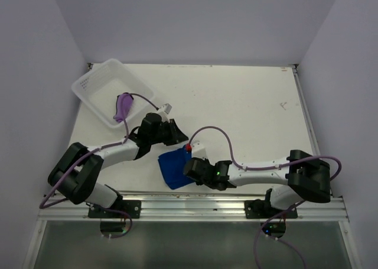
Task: Roll the towels
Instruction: Roll the towel
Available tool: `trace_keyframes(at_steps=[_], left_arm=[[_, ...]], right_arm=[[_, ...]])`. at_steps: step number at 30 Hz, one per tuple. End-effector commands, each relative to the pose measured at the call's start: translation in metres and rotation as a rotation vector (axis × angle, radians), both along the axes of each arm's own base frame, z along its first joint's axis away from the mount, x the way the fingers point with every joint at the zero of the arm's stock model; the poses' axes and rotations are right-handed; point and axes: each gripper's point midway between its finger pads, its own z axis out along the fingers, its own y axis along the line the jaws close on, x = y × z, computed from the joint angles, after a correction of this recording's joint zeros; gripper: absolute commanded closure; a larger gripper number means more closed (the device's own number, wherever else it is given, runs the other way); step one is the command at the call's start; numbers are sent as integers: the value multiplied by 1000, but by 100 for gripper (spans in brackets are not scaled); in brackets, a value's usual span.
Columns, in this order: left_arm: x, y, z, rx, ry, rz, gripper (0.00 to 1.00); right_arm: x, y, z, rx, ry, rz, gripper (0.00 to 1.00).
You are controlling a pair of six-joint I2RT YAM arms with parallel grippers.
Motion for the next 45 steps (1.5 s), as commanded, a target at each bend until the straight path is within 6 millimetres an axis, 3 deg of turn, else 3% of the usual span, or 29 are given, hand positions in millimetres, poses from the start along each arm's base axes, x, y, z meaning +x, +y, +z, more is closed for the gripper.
trace_keyframes(at_steps=[1, 4, 11, 17, 24, 32, 34, 39, 45], left_arm=[[9, 10, 28, 4, -40, 32, 78], [6, 9, 40, -30, -40, 24, 78], [-6, 4, 63, -120, -48, 1, 84], [-24, -3, 60, -154, -39, -36, 89], [-57, -10, 30, -160, 11, -86, 93], [-66, 6, -8, -82, 36, -55, 95], [-66, 12, -17, -49, 34, -37, 95], [-76, 27, -53, 18, 78, -11, 100], [-85, 39, -75, 43, 113, 20, 100]], right_arm=[[8, -37, -3, -274, -93, -36, 100], [8, -40, 1, -382, -152, -16, 100], [3, -21, 23, -621, -281, 66, 100], [-5, -4, 24, -797, -359, 149, 100], [-13, 8, 14, -977, -380, 246, 100], [-24, 20, 11, -1047, -387, 319, 100], [-28, 23, 12, -1035, -383, 329, 94], [-43, 36, 21, -898, -349, 342, 64], [-59, 45, 39, -571, -270, 295, 50]])
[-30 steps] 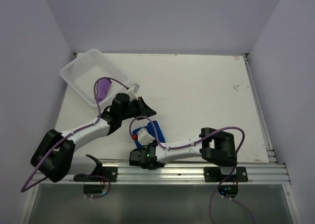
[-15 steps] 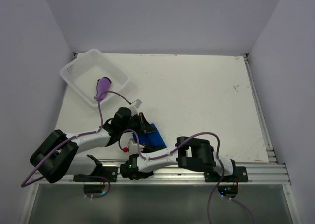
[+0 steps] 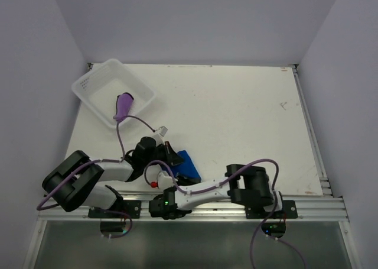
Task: Roll the towels
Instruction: Roll the towel
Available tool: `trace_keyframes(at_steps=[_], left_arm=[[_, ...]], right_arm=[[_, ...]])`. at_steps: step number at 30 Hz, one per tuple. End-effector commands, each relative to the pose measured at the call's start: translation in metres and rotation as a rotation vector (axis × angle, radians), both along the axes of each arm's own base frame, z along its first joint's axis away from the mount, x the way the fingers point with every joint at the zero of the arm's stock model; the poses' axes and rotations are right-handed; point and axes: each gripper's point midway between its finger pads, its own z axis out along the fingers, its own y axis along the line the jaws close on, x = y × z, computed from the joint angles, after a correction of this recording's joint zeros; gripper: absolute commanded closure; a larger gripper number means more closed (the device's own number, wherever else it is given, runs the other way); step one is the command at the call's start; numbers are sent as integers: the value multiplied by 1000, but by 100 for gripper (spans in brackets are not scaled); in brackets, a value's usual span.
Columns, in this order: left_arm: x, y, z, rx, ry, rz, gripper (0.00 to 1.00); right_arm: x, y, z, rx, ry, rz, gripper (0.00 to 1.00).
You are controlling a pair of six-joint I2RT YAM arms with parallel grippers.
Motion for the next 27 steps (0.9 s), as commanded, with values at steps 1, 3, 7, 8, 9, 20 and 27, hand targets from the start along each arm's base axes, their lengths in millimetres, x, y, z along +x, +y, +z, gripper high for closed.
trace_keyframes(at_steps=[1, 3, 7, 8, 9, 20, 27], left_arm=[[-10, 25, -40, 122, 52, 55, 100], [-12, 27, -42, 127, 54, 57, 100], [-14, 33, -46, 141, 57, 77, 100], [-16, 35, -47, 143, 58, 80, 100], [-16, 36, -47, 141, 60, 84, 100], [-26, 50, -54, 161, 66, 116, 100], [-30, 54, -57, 167, 71, 123, 100]], right_arm=[[-25, 40, 46, 473, 128, -26, 48], [-28, 40, 59, 592, 158, -39, 45], [-23, 36, 78, 859, 232, -72, 40], [-25, 36, 94, 957, 288, -73, 38], [-23, 36, 95, 1009, 317, -87, 37], [21, 23, 48, 1376, 571, -305, 33], [29, 39, 24, 1505, 633, -317, 32]])
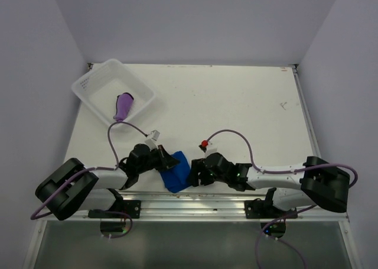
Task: Roll the towels
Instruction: Roll the towel
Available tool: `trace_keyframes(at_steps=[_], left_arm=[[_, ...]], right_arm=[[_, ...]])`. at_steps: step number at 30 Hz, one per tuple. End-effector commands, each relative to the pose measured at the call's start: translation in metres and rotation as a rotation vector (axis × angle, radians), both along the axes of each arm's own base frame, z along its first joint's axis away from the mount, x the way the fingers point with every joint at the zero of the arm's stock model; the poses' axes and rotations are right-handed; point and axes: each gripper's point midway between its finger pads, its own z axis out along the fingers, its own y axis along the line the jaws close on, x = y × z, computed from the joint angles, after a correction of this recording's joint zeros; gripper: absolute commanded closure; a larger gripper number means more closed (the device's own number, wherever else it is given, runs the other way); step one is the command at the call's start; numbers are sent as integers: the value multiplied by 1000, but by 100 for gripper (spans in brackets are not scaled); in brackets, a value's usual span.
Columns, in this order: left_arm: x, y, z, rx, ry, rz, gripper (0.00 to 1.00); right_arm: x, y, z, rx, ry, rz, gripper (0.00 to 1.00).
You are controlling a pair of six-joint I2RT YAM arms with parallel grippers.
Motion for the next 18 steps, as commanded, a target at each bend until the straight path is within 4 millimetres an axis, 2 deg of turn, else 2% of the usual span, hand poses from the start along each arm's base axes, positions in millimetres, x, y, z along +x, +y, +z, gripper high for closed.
trace_keyframes(at_steps=[1, 3, 6, 9, 10, 12, 13, 16, 18], left_arm=[[-26, 35, -54, 186, 134, 38, 100], [-25, 36, -54, 187, 130, 44, 100], [-27, 39, -56, 193, 129, 52, 100], [-28, 41, -57, 195, 131, 60, 100], [-28, 41, -56, 193, 131, 61, 100], [-28, 41, -54, 189, 129, 64, 100], [-26, 40, -52, 187, 124, 66, 100], [-20, 40, -45, 203, 117, 77, 100], [-10, 39, -32, 200, 84, 92, 89]], right_arm=[[5, 32, 18, 203, 7, 13, 32], [4, 37, 20, 243, 6, 26, 32], [4, 40, 11, 262, 10, 23, 35], [0, 42, 6, 279, 10, 50, 57], [0, 43, 6, 278, 8, 53, 74], [0, 43, 4, 247, -5, 71, 89], [-1, 43, 3, 227, -10, 79, 100], [0, 38, 0, 61, -105, 125, 100], [0, 33, 4, -140, -203, 124, 100]])
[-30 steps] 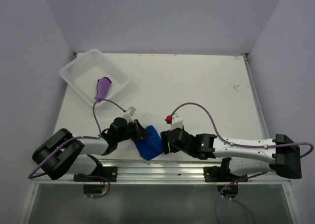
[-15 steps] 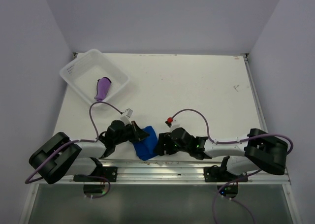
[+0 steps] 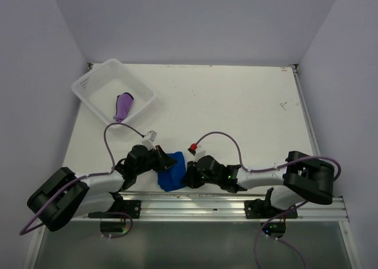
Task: Roll the towels
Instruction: Roll the towel
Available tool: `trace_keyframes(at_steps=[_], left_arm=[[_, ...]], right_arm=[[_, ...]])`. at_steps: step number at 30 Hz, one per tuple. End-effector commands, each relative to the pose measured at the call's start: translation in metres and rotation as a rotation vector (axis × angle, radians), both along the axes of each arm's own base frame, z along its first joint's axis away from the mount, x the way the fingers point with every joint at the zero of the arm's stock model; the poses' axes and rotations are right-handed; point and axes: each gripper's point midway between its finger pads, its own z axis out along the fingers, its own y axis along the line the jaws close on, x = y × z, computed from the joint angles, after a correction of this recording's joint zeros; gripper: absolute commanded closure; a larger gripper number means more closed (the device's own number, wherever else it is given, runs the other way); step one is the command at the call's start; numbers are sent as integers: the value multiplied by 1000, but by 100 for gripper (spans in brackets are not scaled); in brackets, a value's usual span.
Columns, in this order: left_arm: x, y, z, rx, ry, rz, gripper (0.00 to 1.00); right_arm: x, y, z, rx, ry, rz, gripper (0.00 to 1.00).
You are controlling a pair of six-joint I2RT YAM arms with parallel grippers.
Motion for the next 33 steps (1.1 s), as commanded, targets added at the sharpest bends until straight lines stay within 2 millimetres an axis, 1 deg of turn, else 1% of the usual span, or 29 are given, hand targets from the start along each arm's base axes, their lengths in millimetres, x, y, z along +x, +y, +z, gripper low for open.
trace_keyframes(at_steps=[1, 2, 3, 4, 5, 6, 7, 8, 9, 10, 11, 12, 13, 14, 15, 16, 17, 18, 19, 20, 21, 22, 23, 25, 26, 27, 30, 31, 33], left_arm=[[-1, 25, -23, 165, 75, 54, 79], [-1, 28, -21, 182, 82, 54, 75], [6, 29, -10, 170, 56, 71, 68], [15, 27, 4, 161, 31, 78, 65], [14, 32, 4, 192, 47, 79, 61], [25, 32, 22, 177, 15, 96, 55], [28, 34, 27, 185, 12, 100, 53], [26, 39, 27, 208, 25, 100, 51], [30, 42, 38, 208, 17, 109, 45], [26, 46, 37, 232, 43, 110, 43], [28, 50, 40, 243, 41, 116, 41], [32, 52, 49, 239, 24, 129, 37], [31, 53, 53, 240, 21, 129, 35], [28, 56, 52, 253, 38, 130, 34], [30, 57, 59, 245, 24, 137, 32], [29, 57, 61, 242, 25, 134, 31], [27, 57, 62, 241, 34, 133, 30], [26, 56, 67, 229, 29, 129, 28], [26, 55, 69, 221, 30, 125, 27], [24, 54, 69, 218, 39, 120, 27], [23, 52, 71, 209, 42, 108, 27], [21, 51, 71, 203, 48, 102, 26], [20, 50, 71, 199, 51, 94, 26], [18, 48, 72, 196, 58, 76, 25], [16, 47, 72, 192, 62, 71, 24], [15, 47, 74, 188, 62, 67, 23], [13, 45, 77, 181, 60, 56, 22], [13, 46, 77, 184, 65, 56, 21], [12, 45, 78, 182, 67, 50, 19]], right_arm=[[13, -8, 12, -298, -241, -1, 100], [13, -12, 11, -368, -272, 13, 100], [14, -14, 14, -461, -306, 7, 100], [15, -15, 13, -506, -321, 11, 100], [18, -8, 24, -522, -349, 1, 100], [13, -18, 13, -618, -363, 27, 100], [18, -20, 16, -656, -400, 6, 100], [19, -14, 24, -664, -417, 3, 100], [16, -21, 14, -743, -425, 30, 100], [21, -23, 17, -780, -461, 14, 100], [22, -24, 17, -810, -473, 15, 100], [21, -23, 22, -837, -488, 22, 100], [22, -25, 16, -884, -496, 33, 100], [25, -20, 22, -894, -521, 23, 100], [24, -25, 22, -939, -531, 37, 100], [25, -25, 22, -964, -543, 41, 100], [26, -20, 25, -983, -575, 36, 100], [26, -26, 26, -1038, -591, 49, 100], [26, -26, 28, -1065, -609, 54, 100], [27, -20, 27, -1091, -627, 62, 100], [26, -22, 31, -1135, -660, 76, 100], [25, -20, 32, -1155, -677, 87, 100], [25, -14, 35, -1162, -691, 94, 100], [23, -14, 29, -1226, -724, 129, 100], [21, -8, 31, -1225, -734, 139, 100], [20, -9, 26, -1251, -738, 156, 100], [17, -1, 23, -1262, -753, 192, 100], [16, -1, 19, -1281, -759, 206, 100], [15, 4, 20, -1296, -777, 226, 100]])
